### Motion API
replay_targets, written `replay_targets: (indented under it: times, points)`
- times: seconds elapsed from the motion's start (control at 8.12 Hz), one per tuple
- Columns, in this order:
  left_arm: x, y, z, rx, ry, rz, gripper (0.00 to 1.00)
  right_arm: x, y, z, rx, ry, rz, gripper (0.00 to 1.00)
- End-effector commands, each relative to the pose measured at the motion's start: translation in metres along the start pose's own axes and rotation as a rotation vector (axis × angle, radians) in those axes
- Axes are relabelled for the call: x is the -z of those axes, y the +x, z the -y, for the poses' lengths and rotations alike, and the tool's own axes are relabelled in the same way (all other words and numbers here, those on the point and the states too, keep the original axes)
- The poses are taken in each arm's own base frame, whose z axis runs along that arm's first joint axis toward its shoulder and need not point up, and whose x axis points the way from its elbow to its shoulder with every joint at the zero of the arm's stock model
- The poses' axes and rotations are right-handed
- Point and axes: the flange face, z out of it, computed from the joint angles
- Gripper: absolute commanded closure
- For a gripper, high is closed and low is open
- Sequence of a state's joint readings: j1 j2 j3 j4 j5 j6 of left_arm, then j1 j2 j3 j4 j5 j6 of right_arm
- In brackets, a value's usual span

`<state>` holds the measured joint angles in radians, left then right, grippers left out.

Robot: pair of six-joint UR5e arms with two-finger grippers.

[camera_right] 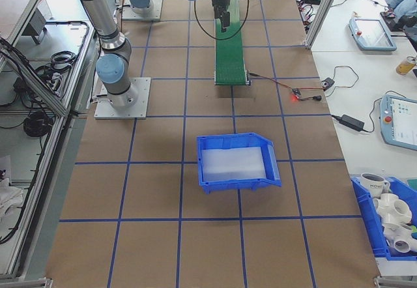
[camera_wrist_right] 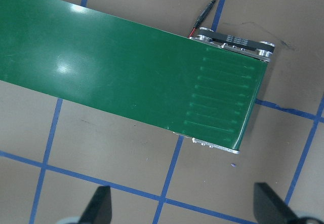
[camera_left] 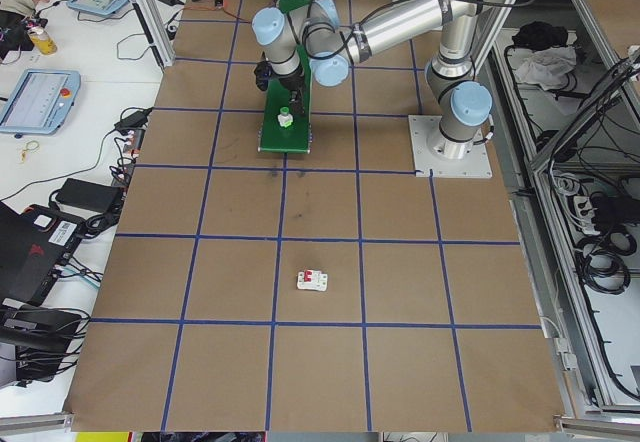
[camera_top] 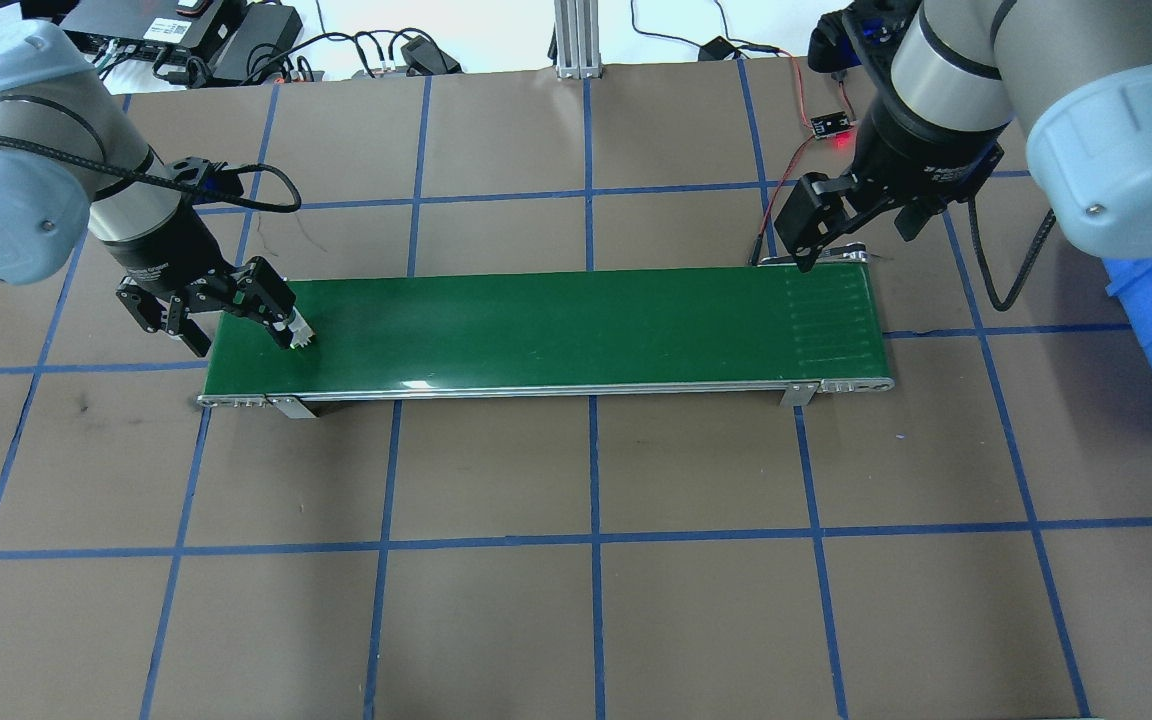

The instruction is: Move button from left to right

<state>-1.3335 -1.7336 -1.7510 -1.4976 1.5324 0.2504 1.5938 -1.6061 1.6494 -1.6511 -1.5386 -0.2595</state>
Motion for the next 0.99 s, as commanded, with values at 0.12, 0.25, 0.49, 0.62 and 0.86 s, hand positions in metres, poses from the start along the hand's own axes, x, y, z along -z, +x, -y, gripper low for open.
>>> replay_targets:
  times: [0.12,0.25,0.49,0.62,0.86]
  points:
    - [0.054,0.028,-0.072,0.081,-0.01,0.006,0.0,0.001,-0.001,0.002,-0.099,0.012,0.004,0.0]
    - [0.057,0.029,-0.075,0.075,-0.002,0.006,0.0,-0.008,-0.002,0.007,-0.17,-0.004,0.009,0.0]
    - [0.075,0.03,-0.095,0.068,0.037,0.069,0.0,-0.025,-0.008,0.017,-0.39,-0.029,0.09,0.0]
    - [0.076,0.031,-0.097,0.083,0.051,0.073,0.0,-0.028,-0.008,0.02,-0.438,-0.034,0.103,0.0]
    - [0.088,0.035,-0.106,0.081,0.087,0.061,0.0,-0.059,-0.012,0.041,-0.529,-0.052,0.159,0.0]
